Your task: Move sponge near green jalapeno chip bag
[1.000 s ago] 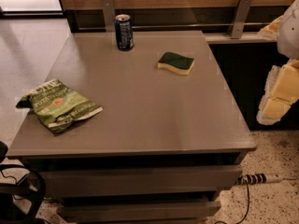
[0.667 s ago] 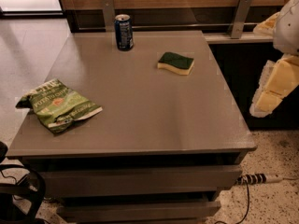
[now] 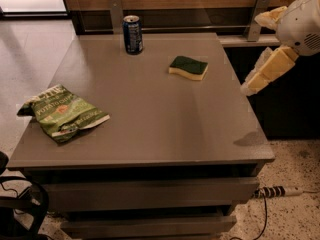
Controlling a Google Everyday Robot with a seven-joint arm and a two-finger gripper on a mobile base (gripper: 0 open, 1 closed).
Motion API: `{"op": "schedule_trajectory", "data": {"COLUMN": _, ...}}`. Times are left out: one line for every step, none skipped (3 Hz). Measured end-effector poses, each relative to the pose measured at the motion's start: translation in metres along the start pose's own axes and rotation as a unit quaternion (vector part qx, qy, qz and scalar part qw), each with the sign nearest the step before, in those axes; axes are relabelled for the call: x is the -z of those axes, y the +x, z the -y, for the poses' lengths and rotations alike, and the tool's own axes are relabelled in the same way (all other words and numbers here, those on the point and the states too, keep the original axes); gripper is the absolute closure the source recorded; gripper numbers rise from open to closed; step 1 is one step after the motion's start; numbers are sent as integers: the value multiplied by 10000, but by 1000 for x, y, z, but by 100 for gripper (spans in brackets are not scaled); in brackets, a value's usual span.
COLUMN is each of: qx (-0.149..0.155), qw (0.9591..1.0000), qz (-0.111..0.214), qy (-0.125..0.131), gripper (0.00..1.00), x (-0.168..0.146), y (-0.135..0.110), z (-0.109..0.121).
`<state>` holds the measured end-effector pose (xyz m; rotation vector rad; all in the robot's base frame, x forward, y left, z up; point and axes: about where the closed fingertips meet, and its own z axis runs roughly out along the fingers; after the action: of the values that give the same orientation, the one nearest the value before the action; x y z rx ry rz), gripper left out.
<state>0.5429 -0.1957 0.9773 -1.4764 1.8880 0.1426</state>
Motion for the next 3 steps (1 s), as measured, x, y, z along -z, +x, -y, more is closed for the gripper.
{"op": "schedule_trajectory", "data": {"qx": -254, "qw": 9966, "qz": 765, "qy": 149, "gripper": 0, "x": -39, "y": 1, "z": 32}}
{"op": "schedule_trajectory", "data": {"qx": -595, "qw": 9918, "qz": 1115, "qy": 167, "gripper": 0, "x": -68, "y": 14, "z": 47}}
{"op": "schedule_trajectory", "data": {"qx": -1007, "qw": 9853, "qz": 1377, "qy": 114, "gripper": 0, "x": -98, "y": 28, "z": 62}}
